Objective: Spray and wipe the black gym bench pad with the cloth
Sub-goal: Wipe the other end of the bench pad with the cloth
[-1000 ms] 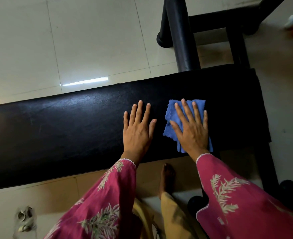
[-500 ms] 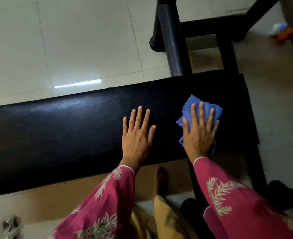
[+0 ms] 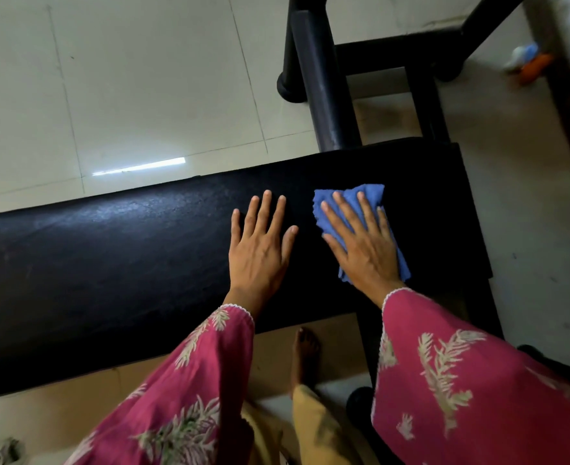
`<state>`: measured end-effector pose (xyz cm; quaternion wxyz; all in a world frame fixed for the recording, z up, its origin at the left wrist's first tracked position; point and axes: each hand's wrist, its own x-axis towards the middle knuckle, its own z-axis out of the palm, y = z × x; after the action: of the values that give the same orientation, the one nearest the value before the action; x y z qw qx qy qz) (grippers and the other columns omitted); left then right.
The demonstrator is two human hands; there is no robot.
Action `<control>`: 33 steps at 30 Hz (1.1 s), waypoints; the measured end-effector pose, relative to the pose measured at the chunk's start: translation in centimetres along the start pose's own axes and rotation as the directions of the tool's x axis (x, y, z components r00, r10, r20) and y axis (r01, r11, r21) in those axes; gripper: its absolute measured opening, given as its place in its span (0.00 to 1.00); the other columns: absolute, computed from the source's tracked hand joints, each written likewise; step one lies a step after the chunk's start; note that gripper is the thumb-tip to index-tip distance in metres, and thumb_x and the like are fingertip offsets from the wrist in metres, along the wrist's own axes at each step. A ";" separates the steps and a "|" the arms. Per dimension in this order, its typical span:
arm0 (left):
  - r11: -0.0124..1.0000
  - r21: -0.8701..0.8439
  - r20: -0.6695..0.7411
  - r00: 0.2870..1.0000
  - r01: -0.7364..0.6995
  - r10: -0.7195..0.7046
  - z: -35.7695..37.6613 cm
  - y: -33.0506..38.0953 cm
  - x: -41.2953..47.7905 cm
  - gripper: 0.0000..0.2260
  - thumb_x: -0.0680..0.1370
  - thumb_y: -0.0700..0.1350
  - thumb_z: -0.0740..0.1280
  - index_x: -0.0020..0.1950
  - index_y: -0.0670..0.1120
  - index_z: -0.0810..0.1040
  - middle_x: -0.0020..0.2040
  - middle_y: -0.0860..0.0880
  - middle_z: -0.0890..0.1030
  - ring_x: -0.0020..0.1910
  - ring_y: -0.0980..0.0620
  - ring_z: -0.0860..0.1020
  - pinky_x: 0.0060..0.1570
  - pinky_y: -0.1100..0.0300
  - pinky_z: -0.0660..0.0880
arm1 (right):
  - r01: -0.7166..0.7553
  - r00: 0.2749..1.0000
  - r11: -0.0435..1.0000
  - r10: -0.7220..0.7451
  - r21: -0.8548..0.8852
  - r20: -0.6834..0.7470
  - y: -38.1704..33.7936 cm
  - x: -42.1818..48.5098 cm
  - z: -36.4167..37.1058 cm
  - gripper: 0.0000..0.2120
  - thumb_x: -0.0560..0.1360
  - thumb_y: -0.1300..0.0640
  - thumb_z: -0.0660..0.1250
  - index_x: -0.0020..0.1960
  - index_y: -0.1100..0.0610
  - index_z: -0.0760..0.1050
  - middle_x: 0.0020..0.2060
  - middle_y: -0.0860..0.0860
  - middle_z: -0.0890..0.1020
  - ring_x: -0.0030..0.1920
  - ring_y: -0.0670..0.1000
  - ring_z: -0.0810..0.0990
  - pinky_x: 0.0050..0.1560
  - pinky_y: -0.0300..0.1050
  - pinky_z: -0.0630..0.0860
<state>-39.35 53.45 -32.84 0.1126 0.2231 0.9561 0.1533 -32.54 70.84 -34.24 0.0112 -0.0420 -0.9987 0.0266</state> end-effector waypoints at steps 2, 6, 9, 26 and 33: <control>1.000 0.015 -0.001 1.000 -0.001 0.001 0.0 -0.1 0.2 0.27 0.78 0.58 0.44 0.74 0.48 0.60 0.75 0.46 0.60 0.75 0.47 0.55 0.72 0.49 0.44 | -0.154 0.987 0.988 0.155 0.034 -0.031 0.6 1.8 -0.2 0.24 0.78 0.45 0.51 0.72 0.50 0.61 0.71 0.50 0.66 0.71 0.58 0.61 0.67 0.60 0.62; 1.000 0.020 -0.003 1.000 0.001 0.000 0.0 -0.3 0.6 0.27 0.78 0.58 0.43 0.74 0.49 0.60 0.75 0.46 0.60 0.75 0.47 0.55 0.72 0.49 0.43 | -0.273 0.959 0.960 0.277 0.060 -0.056 -1.2 3.8 -0.1 0.23 0.79 0.45 0.51 0.72 0.50 0.63 0.71 0.51 0.66 0.71 0.61 0.61 0.68 0.61 0.59; 1.000 0.001 0.006 1.000 -0.007 0.007 0.0 -0.1 1.0 0.27 0.78 0.58 0.44 0.75 0.48 0.59 0.75 0.46 0.59 0.75 0.47 0.54 0.72 0.50 0.43 | 0.000 0.999 1.000 0.001 0.009 -0.035 0.3 3.9 0.1 0.23 0.78 0.45 0.51 0.72 0.50 0.63 0.70 0.50 0.67 0.71 0.60 0.63 0.66 0.61 0.63; 0.999 0.022 -0.006 0.999 -0.045 0.046 0.5 -0.4 2.2 0.26 0.78 0.56 0.48 0.74 0.48 0.60 0.75 0.45 0.61 0.74 0.46 0.57 0.71 0.49 0.46 | -0.143 0.982 0.985 0.153 0.096 -0.108 0.0 7.3 0.3 0.22 0.78 0.45 0.52 0.69 0.50 0.67 0.69 0.50 0.69 0.71 0.61 0.62 0.67 0.62 0.59; 0.999 0.022 -0.015 0.999 -0.036 0.036 0.4 0.0 2.5 0.26 0.78 0.56 0.48 0.74 0.48 0.61 0.74 0.44 0.62 0.74 0.45 0.58 0.71 0.48 0.48 | -0.343 0.923 0.923 0.366 0.176 -0.120 1.5 8.1 -0.1 0.22 0.79 0.47 0.52 0.69 0.51 0.68 0.69 0.51 0.69 0.71 0.60 0.62 0.68 0.59 0.60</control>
<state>-41.42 54.64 -33.56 0.0999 0.2404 0.9543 0.1466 -40.46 73.03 -34.02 0.0848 -0.2234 -0.9658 0.1005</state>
